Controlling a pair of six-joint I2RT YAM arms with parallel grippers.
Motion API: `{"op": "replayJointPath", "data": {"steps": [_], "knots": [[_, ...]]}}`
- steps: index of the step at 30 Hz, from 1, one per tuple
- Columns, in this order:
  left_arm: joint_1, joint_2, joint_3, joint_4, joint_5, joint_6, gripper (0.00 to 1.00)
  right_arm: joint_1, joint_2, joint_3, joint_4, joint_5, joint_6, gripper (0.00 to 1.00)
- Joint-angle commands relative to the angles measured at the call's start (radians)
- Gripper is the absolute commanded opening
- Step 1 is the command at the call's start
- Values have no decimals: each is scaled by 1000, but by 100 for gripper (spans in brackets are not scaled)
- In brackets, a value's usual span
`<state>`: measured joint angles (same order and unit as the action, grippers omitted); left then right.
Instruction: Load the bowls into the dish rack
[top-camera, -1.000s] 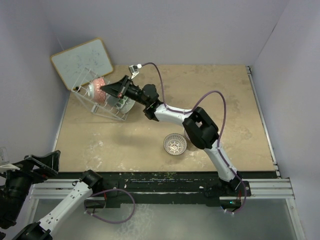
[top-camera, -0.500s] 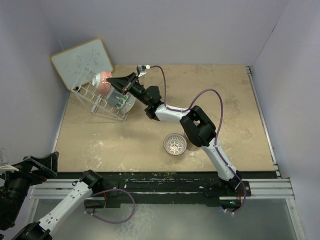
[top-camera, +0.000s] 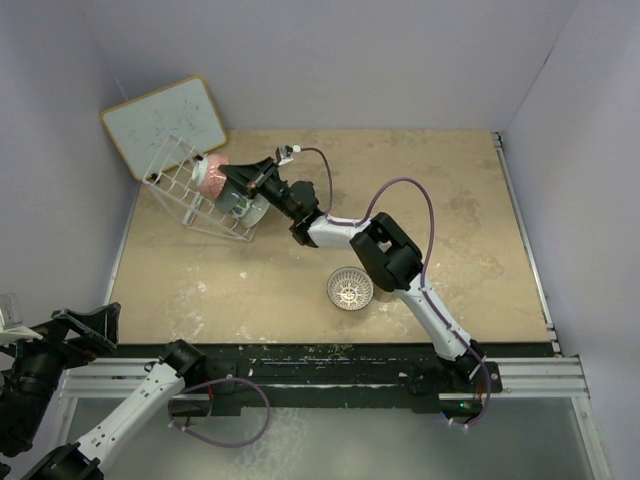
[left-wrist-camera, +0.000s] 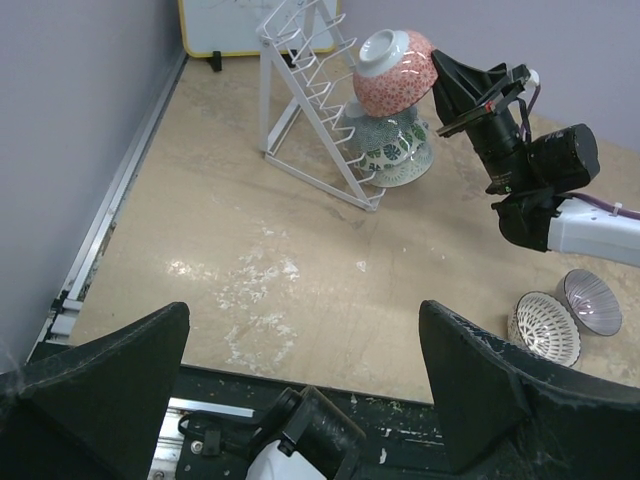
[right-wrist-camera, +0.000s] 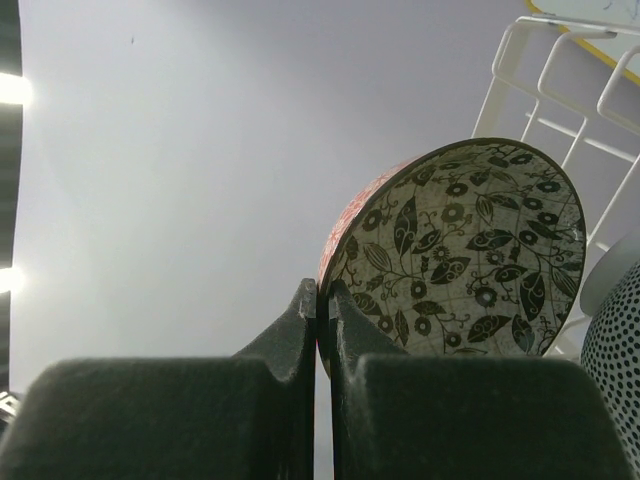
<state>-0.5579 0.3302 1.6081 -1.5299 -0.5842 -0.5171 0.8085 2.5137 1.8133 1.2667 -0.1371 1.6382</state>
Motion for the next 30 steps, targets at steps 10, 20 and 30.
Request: {"op": "replayJointPath", "data": {"steps": [10, 20, 30], "knots": [[-6, 17, -13, -2, -16, -25, 99, -2, 14, 48, 124, 71, 82, 0], [-13, 10, -24, -2, -17, -31, 99, -1, 40, 65, 97, 68, 86, 0], [-16, 14, -22, -4, -21, -34, 99, -2, 71, 95, 56, 56, 95, 0]]}}
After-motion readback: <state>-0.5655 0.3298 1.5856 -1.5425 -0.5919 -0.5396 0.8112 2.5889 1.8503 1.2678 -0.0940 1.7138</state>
